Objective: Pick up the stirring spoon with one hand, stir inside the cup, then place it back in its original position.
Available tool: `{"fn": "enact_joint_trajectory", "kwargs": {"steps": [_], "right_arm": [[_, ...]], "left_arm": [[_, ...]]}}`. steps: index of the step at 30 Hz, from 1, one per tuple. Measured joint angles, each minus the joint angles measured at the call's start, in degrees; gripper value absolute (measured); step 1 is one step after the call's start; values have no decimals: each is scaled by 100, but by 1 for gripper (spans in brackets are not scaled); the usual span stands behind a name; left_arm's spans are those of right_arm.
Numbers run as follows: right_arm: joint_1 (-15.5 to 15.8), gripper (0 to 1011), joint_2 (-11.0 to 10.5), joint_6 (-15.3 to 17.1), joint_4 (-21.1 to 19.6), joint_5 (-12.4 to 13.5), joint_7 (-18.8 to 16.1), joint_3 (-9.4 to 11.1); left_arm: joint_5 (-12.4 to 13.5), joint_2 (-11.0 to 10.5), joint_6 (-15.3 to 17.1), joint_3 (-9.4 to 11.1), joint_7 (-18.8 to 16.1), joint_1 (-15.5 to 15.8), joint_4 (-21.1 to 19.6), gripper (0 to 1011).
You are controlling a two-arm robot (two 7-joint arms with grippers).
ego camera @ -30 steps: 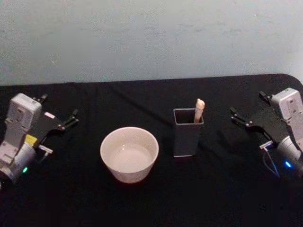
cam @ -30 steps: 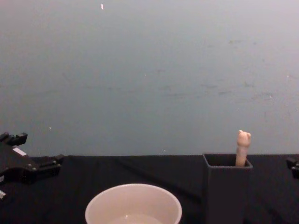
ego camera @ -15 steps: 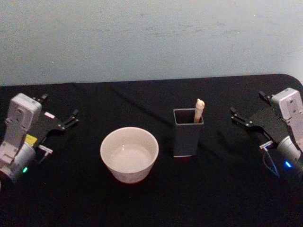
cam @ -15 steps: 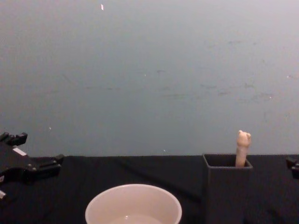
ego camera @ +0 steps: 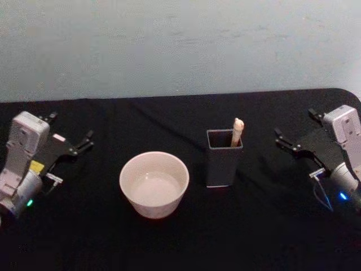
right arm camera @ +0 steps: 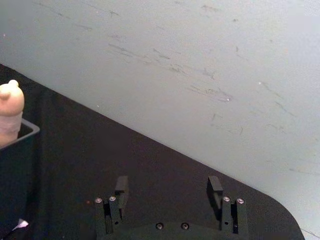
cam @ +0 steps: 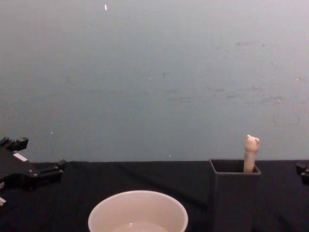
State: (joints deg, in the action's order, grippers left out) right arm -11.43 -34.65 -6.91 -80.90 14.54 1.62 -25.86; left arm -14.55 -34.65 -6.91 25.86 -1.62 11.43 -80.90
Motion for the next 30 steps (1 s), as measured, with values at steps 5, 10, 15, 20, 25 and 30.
{"fn": "enact_joint_trajectory", "kwargs": {"steps": [5, 10, 15, 20, 25, 30], "right_arm": [[0, 1002, 0, 0, 0, 0, 0, 0], [20, 1000, -1, 3, -19, 3, -46, 33], [150, 1002, -63, 96, -238, 294, -386, 200], [361, 1002, -204, 257, -581, 795, -909, 393], [603, 1002, -389, 494, -979, 1382, -1590, 573], [710, 1002, -451, 643, -1178, 1755, -2100, 652]], "left_arm": [[0, 0, 0, 0, 0, 0, 0, 1001], [0, 0, 0, 0, 0, 0, 0, 1001], [0, 0, 0, 0, 0, 0, 0, 1001], [0, 0, 0, 0, 0, 0, 0, 1001], [0, 0, 0, 0, 0, 0, 0, 1001], [0, 0, 0, 0, 0, 0, 0, 1001]]}}
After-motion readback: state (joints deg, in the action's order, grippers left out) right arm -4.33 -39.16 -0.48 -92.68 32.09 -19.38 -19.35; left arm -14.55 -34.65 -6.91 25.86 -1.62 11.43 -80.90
